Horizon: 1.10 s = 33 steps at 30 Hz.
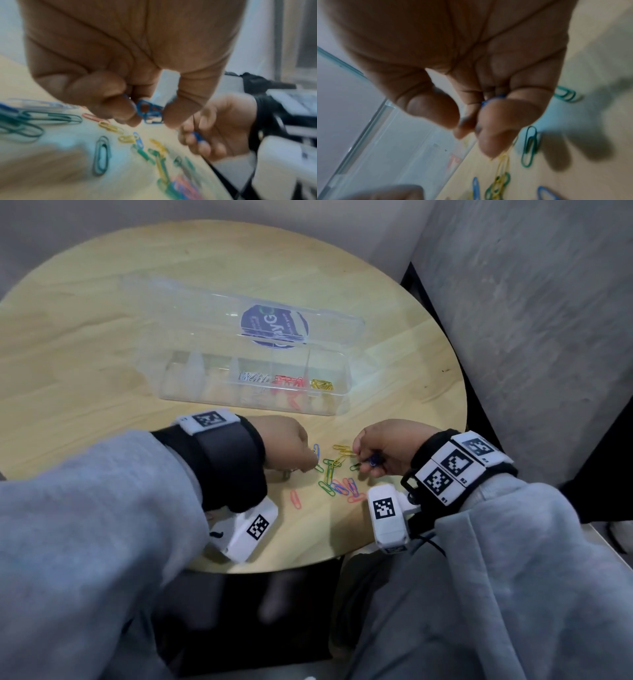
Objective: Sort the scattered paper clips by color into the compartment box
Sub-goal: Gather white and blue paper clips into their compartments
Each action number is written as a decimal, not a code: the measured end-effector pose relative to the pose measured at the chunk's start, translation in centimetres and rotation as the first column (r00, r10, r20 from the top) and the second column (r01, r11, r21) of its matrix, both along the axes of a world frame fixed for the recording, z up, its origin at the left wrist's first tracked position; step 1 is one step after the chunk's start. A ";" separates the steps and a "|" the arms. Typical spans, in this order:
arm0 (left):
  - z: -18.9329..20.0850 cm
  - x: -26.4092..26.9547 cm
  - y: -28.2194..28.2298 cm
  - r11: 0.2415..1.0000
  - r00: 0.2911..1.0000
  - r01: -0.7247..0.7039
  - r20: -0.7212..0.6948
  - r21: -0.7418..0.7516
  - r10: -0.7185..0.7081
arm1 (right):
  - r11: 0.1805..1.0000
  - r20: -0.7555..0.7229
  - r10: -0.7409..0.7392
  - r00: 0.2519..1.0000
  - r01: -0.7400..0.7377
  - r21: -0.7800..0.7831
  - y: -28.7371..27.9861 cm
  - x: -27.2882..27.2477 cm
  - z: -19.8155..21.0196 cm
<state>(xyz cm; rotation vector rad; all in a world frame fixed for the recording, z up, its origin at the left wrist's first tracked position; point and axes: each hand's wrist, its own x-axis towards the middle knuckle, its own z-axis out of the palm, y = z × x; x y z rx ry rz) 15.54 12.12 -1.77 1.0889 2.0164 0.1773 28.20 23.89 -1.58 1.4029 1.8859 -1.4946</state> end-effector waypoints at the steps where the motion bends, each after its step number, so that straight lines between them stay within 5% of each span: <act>1: 0.3 -0.3 0.1 0.997 0.992 -0.070 0.106 0.013 0.069 | 0.996 0.056 0.070 0.996 -0.073 0.043 -0.1 0.0 0.0; 3: 0.7 -1.0 0.3 0.971 0.913 -0.238 0.338 -0.008 0.227 | 0.947 0.205 0.230 0.951 -0.267 0.177 -0.3 0.1 0.2; 6: 1.2 -2.0 0.2 0.901 0.729 -0.432 0.582 -0.017 0.360 | 0.761 0.463 0.380 0.801 -0.555 0.335 -1.1 0.3 0.0; 10: 1.8 -2.9 -0.1 0.830 0.517 -0.557 0.773 -0.023 0.368 | 0.735 0.535 0.353 0.768 -0.581 0.349 -1.7 -0.2 -1.2; 15: 2.0 -2.5 -0.1 0.822 0.449 -0.569 0.833 -0.013 0.324 | 0.727 0.506 0.361 0.783 -0.576 0.374 -2.0 -1.0 -2.2; 17: 1.9 -2.0 0.1 0.829 0.495 -0.559 0.795 -0.020 0.352 | 0.750 0.485 0.360 0.797 -0.556 0.358 -2.0 -1.0 -2.0; 21: 1.2 -0.5 0.5 0.954 0.883 -0.281 0.418 0.107 0.213 | 0.807 0.393 0.335 0.856 -0.477 0.350 -1.3 -0.4 -0.4; 23: 0.9 0.2 0.2 0.986 0.987 -0.055 0.160 0.157 0.030 | 0.824 0.342 0.341 0.876 -0.454 0.341 -1.1 -0.3 0.5; 27: 0.5 1.3 -0.2 0.977 0.983 0.163 -0.106 0.135 -0.149 | 0.823 0.334 0.356 0.873 -0.462 0.332 -1.0 -0.3 1.1; 33: 0.1 2.1 0.2 0.963 0.954 0.248 -0.199 0.107 -0.224 | 0.801 0.422 0.341 0.840 -0.494 0.337 -0.9 -0.3 0.8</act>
